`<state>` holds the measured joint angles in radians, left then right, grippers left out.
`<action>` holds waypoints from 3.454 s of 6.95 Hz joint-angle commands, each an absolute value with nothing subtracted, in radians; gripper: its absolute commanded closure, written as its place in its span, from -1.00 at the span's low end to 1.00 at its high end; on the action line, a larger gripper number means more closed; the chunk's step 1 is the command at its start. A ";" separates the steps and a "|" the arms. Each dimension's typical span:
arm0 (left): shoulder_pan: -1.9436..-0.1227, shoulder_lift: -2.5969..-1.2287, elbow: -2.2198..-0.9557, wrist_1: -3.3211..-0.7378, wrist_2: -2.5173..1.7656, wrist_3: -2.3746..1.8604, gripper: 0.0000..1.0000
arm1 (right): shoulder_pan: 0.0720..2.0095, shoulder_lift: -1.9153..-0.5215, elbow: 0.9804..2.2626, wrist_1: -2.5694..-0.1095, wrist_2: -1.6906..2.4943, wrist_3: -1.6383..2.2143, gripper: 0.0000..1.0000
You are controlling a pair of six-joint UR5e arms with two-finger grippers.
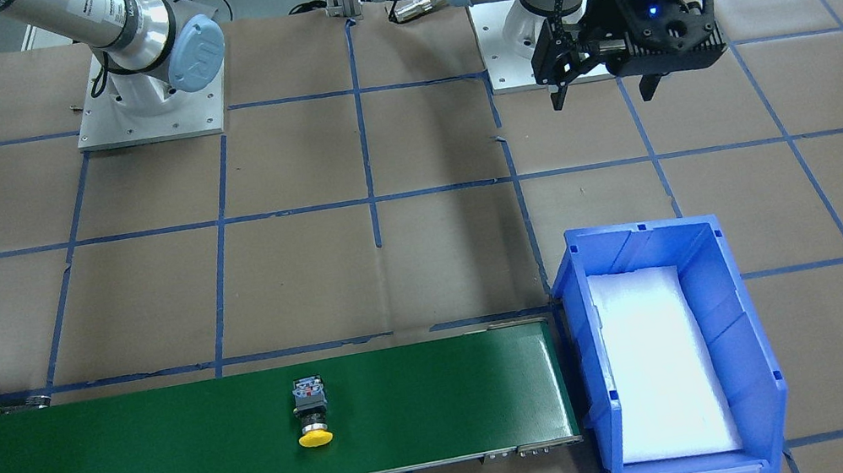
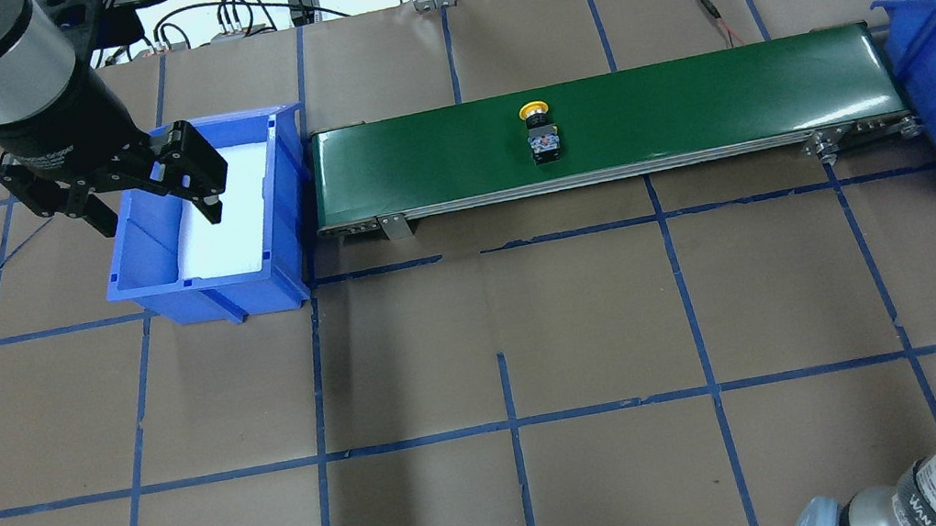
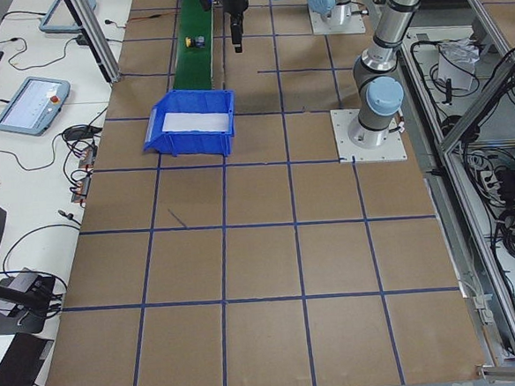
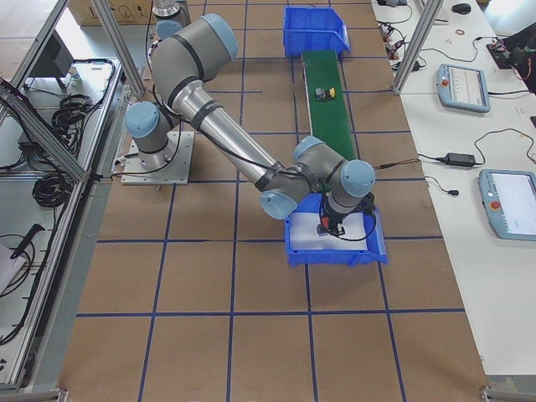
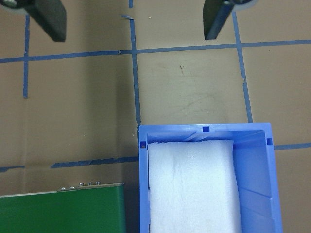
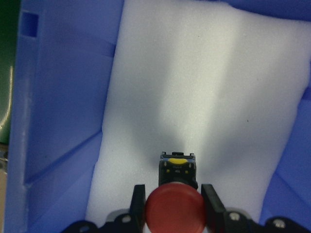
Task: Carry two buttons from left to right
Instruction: 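Lower the red-capped button into the far blue bin with the right gripper, then release the red button and move the right gripper back over the yellow button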
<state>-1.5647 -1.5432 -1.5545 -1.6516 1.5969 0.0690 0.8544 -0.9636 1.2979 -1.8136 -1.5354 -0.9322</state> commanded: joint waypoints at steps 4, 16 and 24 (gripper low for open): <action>-1.565 -1.543 -1.554 -1.654 1.595 0.069 -1.00 | 0.853 -0.959 1.310 -1.896 -1.568 -0.930 -1.00; -1.560 -1.543 -1.552 -1.657 1.592 0.069 -1.00 | 1.402 -1.233 1.479 -1.781 -1.552 -0.212 -1.00; -1.555 -1.543 -1.552 -1.657 1.591 0.069 -1.00 | 1.555 -1.174 1.552 -1.991 -1.552 -0.039 -0.98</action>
<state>-1.5570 -1.5432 -1.5524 -1.6567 1.5920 0.0690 1.5491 -1.1905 1.5258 -1.9403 -1.5522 -0.0519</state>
